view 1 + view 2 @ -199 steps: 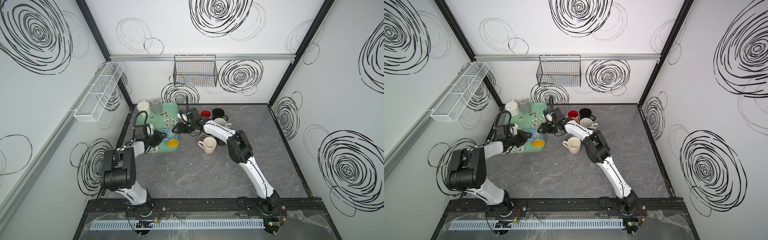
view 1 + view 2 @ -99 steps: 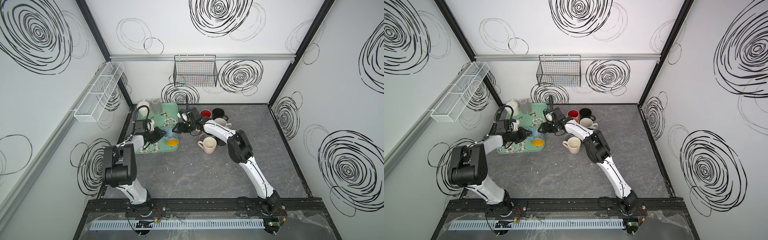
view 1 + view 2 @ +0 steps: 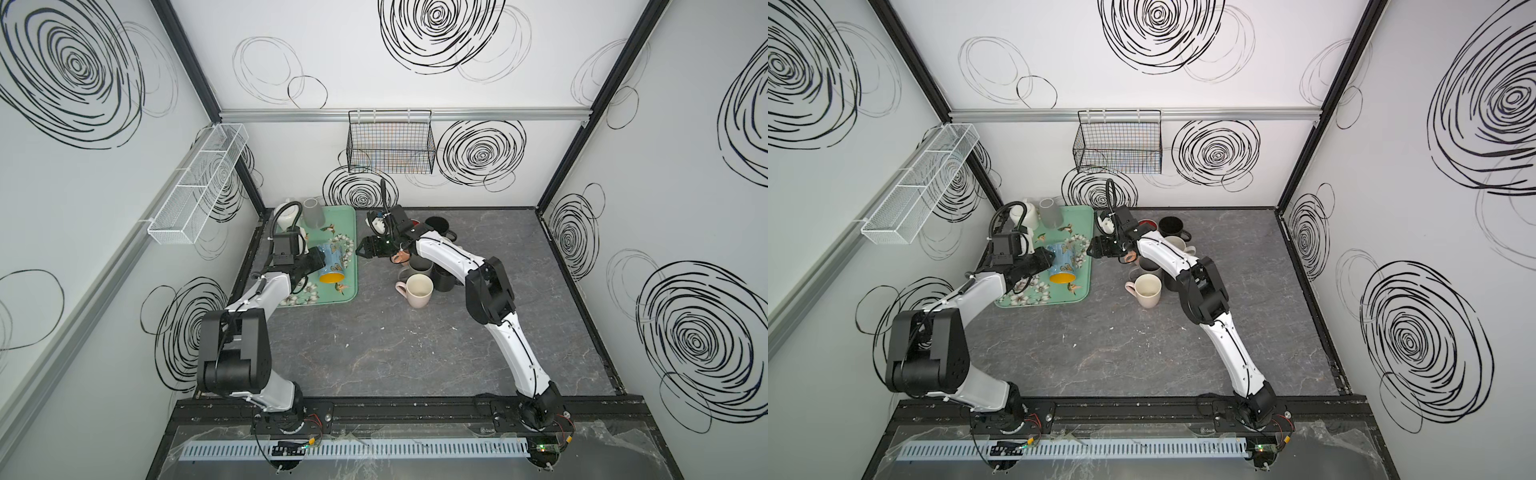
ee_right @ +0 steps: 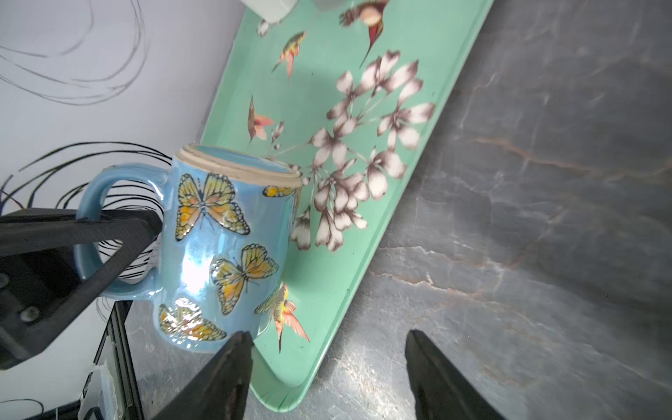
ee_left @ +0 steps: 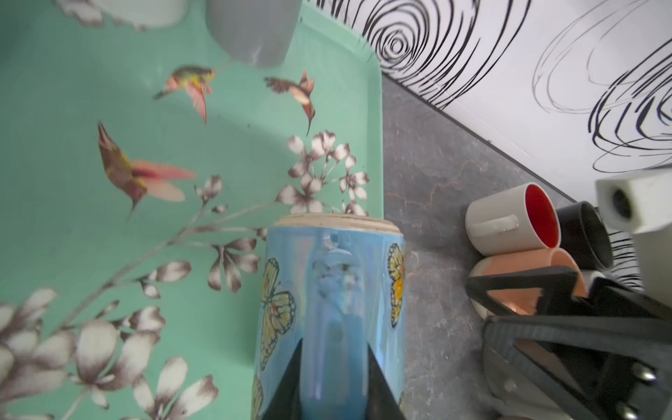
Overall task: Turn the mug right side up
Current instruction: 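Open right gripper and lift the blue butterfly mug by its handle with left gripper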
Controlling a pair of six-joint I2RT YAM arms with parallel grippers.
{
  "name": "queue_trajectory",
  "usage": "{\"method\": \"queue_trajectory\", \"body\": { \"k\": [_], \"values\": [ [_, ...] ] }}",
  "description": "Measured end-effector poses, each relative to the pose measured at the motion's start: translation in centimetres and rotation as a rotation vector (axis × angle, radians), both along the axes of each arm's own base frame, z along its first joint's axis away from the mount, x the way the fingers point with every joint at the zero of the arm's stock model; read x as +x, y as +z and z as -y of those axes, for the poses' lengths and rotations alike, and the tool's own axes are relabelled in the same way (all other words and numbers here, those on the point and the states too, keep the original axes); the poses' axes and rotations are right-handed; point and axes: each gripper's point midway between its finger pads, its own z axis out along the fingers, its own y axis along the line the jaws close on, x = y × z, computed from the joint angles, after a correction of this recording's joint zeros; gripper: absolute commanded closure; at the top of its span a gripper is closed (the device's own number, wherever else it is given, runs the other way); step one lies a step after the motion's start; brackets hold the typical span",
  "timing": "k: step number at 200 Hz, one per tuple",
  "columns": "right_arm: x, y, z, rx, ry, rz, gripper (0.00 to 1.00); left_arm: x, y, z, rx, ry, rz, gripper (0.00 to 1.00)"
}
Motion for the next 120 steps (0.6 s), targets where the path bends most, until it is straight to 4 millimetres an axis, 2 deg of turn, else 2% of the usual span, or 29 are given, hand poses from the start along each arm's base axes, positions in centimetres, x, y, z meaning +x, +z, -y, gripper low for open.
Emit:
{"method": "queue_trajectory", "body": {
  "k": [20,41,70,120],
  "values": [
    [0.6,1.5,0.3,0.017,-0.014,0.031,0.3,0.9,1.3,1.3,0.096,-0.004,0.116,1.0],
    [0.8,1.6,0.2,0.023,-0.018,0.045,0.31,0.9,1.0,2.5,0.176,0.004,0.203,1.0],
    [1.3,2.2,-0.2,0.039,-0.024,0.077,0.32,-0.9,-1.4,3.6,0.251,0.036,0.243,1.0],
    [2.5,3.0,-1.9,0.094,-0.016,0.14,0.35,-4.2,-1.6,4.2,0.337,0.113,0.34,1.0]
  ]
}}
